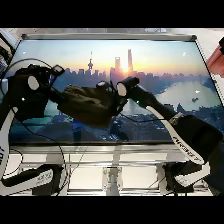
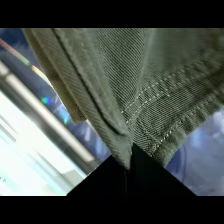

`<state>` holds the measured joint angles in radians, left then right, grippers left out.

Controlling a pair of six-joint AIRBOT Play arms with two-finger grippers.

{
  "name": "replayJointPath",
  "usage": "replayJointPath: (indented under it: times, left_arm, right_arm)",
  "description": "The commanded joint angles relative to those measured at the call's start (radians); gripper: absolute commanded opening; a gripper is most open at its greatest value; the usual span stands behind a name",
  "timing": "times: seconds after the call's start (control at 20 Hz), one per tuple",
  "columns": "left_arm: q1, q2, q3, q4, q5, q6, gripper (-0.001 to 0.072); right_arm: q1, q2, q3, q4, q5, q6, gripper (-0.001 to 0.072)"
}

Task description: Fold the clothes and pants, and hang the long-sleeved shirts on hangers.

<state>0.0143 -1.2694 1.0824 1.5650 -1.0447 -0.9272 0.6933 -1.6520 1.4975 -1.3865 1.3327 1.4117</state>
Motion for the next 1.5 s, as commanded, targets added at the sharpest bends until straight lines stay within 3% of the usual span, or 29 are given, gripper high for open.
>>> replayJointPath:
  times: [0.0,0.35,0.55,0.6,0.7,0.8,0.9,0.95,1.05,1.15,1.35,1.45]
  left_arm:
    - [0.0,0.01,-0.097,0.055,-0.06,0.0,0.0027]
    - [0.0,0.009,-0.109,0.085,-0.109,-0.016,0.0027]
    - [0.0,0.01,-0.108,0.141,-0.108,-0.058,0.0027]
    - [0.0,0.011,-0.108,0.166,-0.104,-0.085,0.0027]
    - [0.0,0.021,-0.105,0.193,-0.101,-0.108,0.0028]
    - [0.0,0.044,-0.103,0.196,-0.093,-0.109,0.0036]
    - [0.0,0.079,-0.09,0.199,-0.092,-0.108,0.0052]
    - [0.0,0.097,-0.079,0.208,-0.092,-0.109,0.0154]
    - [0.0,0.138,-0.055,0.246,-0.089,-0.111,0.0189]
    - [0.0,0.172,-0.038,0.294,-0.07,-0.171,0.0189]
    - [0.011,0.222,-0.008,0.503,-0.049,-0.409,0.0188]
    - [0.041,0.234,-0.007,0.499,-0.037,-0.435,0.019]
  right_arm:
    - [0.058,-0.001,-0.034,0.048,0.001,0.018,0.001]
    - [0.1,-0.03,-0.034,0.163,-0.055,0.052,0.0011]
    - [0.126,-0.046,-0.034,0.238,-0.037,0.049,0.0133]
    - [0.13,-0.046,-0.034,0.258,-0.025,0.043,0.0235]
    - [0.134,-0.046,-0.034,0.283,0.014,0.036,0.0276]
    - [0.134,-0.044,-0.034,0.311,0.052,0.029,0.037]
    - [0.132,-0.039,-0.028,0.341,0.109,0.01,0.0387]
    - [0.127,-0.033,-0.028,0.354,0.142,0.007,0.0386]
    - [0.113,-0.012,-0.029,0.362,0.203,0.007,0.0387]
    - [0.087,0.024,-0.029,0.362,0.218,-0.003,0.0387]
    - [-0.026,0.135,-0.029,0.361,0.149,-0.057,0.0391]
    - [-0.096,0.171,-0.031,0.362,0.092,-0.06,0.0554]
